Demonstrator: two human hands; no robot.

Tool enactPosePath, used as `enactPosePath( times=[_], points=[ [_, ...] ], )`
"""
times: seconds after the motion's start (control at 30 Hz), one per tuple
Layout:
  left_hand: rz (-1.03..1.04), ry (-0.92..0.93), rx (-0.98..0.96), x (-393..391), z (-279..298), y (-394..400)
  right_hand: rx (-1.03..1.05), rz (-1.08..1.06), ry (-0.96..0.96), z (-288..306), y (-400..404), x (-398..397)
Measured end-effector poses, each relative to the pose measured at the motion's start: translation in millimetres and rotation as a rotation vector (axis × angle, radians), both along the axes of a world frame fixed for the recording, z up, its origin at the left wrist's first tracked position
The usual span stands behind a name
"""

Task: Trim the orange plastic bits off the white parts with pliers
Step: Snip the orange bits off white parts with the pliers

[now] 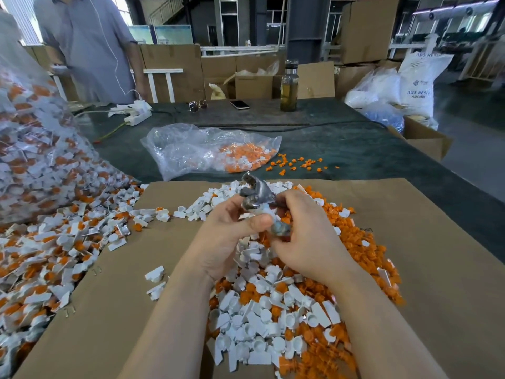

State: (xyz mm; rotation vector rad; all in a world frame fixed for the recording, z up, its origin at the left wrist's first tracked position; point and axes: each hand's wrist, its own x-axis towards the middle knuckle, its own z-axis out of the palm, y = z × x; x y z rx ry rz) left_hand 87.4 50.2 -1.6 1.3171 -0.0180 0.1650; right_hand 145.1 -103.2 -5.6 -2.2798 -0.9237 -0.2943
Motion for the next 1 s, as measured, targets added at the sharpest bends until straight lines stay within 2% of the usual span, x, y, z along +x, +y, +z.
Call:
enactPosePath(
  times=[0.1,0.17,0.23,0.33,0.47,0.57,0.63,0.73,0.87,1.0],
  points=[
    [0.098,-0.037,-0.028,0.7,1.1,0.9,-0.089,-0.030,-0.013,-1.2,-1.1,-1.1],
    [0.162,-0.056,-0.022,2.0,2.3,0.3,-0.071,-0.043,0.002,-3.0,-0.5,-1.6],
    [0.216,-0.056,0.063,2.4,2.8,-0.9,-0.023,-0.076,0.008,-4.6,0.4,-1.6],
    [0.369,0.027,0.377,4.8,-2.3,1.9,-0.034,-0.261,-0.034,-3.3,-4.7,2.2],
    [0.643,0.275,0.849,6.0,-8.2,13.3,-0.128,-0.652,0.027,-1.8,-19.7,11.0],
    [0.658,0.494,1.142,6.0,-12.3,17.3,-0.286,-0.864,0.102,-5.9,-30.5,16.5],
    [0.600,0.618,1.254,6.1,-15.7,16.5,-0.355,-0.904,0.230,-8.1,-35.5,18.2],
    [0.504,0.693,1.277,7.6,-21.0,15.5,-0.399,-0.858,0.285,-11.2,-34.7,18.8],
    [0.404,0.616,1.112,9.5,-19.3,15.1,-0.279,-0.725,0.305,-10.8,-25.1,17.2],
    [0.335,0.537,1.037,8.9,-17.1,12.7,-0.235,-0.500,0.294,-10.6,-14.8,14.4]
  ],
)
